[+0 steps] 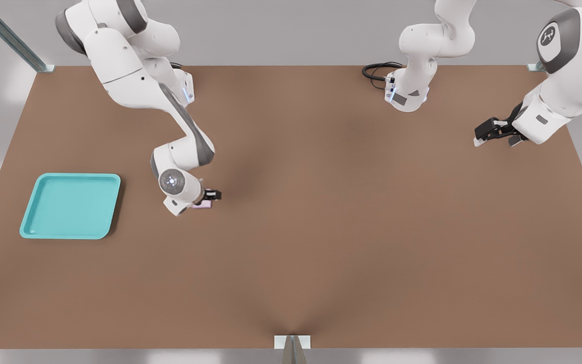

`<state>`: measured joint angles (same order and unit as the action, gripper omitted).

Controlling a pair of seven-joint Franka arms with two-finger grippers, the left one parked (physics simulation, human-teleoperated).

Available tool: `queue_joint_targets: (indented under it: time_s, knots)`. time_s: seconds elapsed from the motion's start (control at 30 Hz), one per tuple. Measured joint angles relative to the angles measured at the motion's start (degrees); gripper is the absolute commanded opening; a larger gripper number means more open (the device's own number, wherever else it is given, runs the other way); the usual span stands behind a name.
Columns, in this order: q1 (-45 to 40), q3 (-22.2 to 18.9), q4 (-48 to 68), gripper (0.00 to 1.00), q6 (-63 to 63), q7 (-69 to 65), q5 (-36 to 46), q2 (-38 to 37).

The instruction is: Keep left arm still and place phone on the tray with right arm

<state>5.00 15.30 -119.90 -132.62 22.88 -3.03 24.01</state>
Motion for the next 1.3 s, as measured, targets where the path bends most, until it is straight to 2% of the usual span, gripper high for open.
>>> queue_joint_targets:
  time_s: [0.33,0.93,1.03,1.3]
  knots:
    - [-2.9,0.8,-4.4,1.00,-9.2,1.7,-0.4,0.7]
    - [-4.1,1.3,-5.7,1.00,-11.4,-1.1,-0.4,3.6]
    - [-4.0,1.3,-5.7,0.90,-11.5,-1.4,-0.4,3.7]
    - [-4.0,1.4,-5.6,0.87,-11.5,-2.1,-0.5,3.6]
